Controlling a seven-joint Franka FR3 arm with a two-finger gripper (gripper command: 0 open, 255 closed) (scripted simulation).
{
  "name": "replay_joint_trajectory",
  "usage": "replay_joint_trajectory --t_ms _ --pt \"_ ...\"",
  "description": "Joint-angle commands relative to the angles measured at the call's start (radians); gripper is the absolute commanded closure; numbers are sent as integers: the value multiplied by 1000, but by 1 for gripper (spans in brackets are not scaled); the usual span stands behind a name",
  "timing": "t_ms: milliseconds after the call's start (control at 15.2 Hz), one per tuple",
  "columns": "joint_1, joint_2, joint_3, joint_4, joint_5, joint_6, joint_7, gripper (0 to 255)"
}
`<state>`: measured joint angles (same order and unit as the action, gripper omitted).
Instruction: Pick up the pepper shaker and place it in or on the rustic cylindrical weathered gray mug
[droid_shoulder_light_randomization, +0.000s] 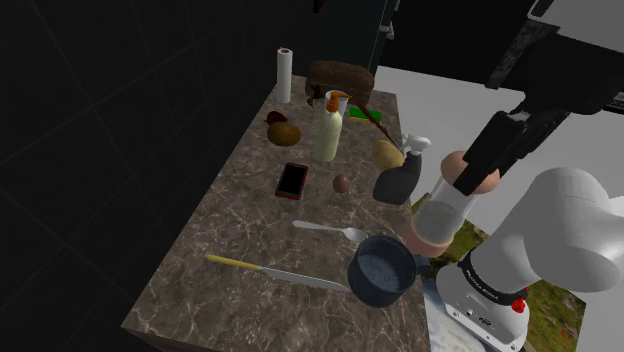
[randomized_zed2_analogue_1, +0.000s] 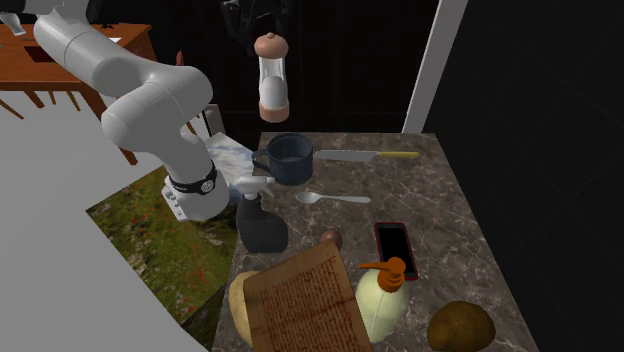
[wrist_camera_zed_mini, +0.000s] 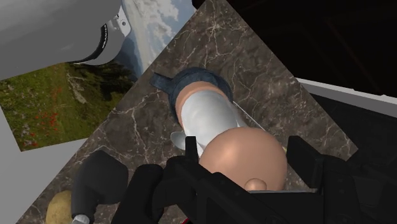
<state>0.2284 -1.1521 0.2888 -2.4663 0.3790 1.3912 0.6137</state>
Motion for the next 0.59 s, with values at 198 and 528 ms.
replay_joint_trajectory --t_ms 198,528 --pt "9 -37 17 -83 17 46 -8 255" --pt "19 -69 36 -161 36 91 -16 255"
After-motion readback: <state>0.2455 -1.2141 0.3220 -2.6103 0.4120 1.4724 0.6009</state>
